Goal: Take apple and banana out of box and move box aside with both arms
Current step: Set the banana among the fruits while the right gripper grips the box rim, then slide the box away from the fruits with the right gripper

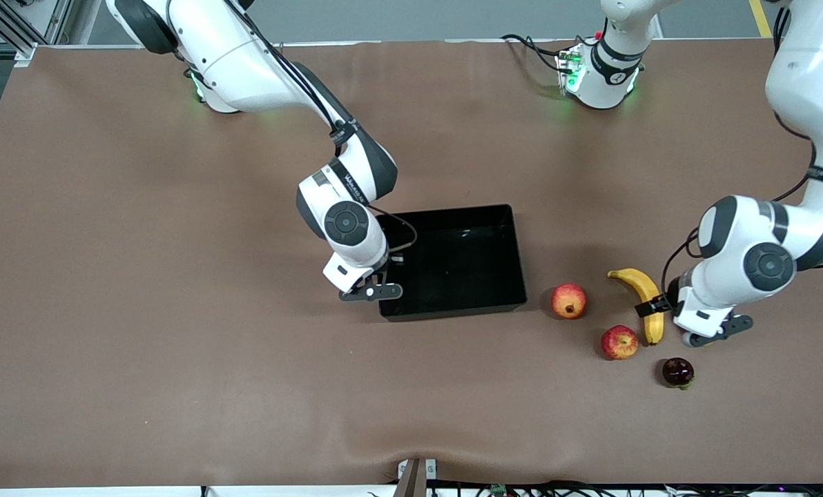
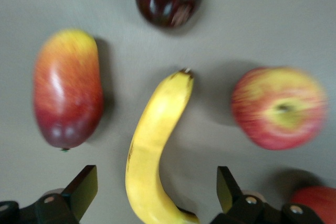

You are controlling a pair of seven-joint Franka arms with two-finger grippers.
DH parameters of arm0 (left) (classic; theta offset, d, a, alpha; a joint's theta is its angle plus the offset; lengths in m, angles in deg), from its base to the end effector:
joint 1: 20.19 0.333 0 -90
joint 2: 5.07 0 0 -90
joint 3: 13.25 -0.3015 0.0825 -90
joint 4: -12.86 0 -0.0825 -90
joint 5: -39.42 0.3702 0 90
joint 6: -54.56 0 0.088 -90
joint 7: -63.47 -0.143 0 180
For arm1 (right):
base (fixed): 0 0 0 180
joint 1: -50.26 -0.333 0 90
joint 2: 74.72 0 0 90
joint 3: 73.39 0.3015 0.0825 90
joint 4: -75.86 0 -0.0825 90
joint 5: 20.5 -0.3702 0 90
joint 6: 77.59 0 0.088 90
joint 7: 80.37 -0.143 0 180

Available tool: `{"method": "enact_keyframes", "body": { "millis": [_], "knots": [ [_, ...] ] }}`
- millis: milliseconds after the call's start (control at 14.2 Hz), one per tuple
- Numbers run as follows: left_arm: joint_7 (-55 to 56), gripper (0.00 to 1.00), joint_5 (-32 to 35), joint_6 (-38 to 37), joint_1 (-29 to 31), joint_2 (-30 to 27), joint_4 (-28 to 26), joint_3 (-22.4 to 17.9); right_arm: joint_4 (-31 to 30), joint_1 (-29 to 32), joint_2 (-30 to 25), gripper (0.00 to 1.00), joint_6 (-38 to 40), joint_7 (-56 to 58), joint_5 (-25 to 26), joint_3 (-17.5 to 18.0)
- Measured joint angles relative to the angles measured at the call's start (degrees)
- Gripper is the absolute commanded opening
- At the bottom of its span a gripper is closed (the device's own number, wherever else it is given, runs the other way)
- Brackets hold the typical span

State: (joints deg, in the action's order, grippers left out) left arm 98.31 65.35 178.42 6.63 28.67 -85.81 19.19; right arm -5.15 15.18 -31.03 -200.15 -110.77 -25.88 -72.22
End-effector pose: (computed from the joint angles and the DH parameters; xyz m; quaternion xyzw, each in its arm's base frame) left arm 0.6437 -0.0078 0.2430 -0.9868 -0.1580 0.0048 0.0360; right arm 0.5634 0.4189 0.2054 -0.9985 -0.0223 0.0410 0.0283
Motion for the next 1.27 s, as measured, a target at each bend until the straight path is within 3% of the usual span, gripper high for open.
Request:
{"method": "enact_keyframes", "body": {
  "millis": [353,565,918,1271],
  "knots": [
    [-0.23,1.0,0.0,-11.41,0.01,-3.72,9.68,4.72,1.11,8.64,-6.52,0.0,10.29,1.14,0.44,-1.12],
    [-3.26,1.0,0.0,-16.3,0.01,-5.25,13.47,6.23,-2.53,16.14,-12.54,0.0,12.47,7.35,0.56,-1.25],
    [-7.43,1.0,-2.41,-20.19,0.04,-9.88,14.95,6.41,-12.97,28.04,-19.66,0.0,12.57,22.72,0.65,-1.33],
    [-10.22,1.0,-5.23,-25.82,-0.02,-15.89,15.77,6.65,-18.5,39.41,-20.76,0.0,8.82,35.19,0.77,-1.4]
  ]
}}
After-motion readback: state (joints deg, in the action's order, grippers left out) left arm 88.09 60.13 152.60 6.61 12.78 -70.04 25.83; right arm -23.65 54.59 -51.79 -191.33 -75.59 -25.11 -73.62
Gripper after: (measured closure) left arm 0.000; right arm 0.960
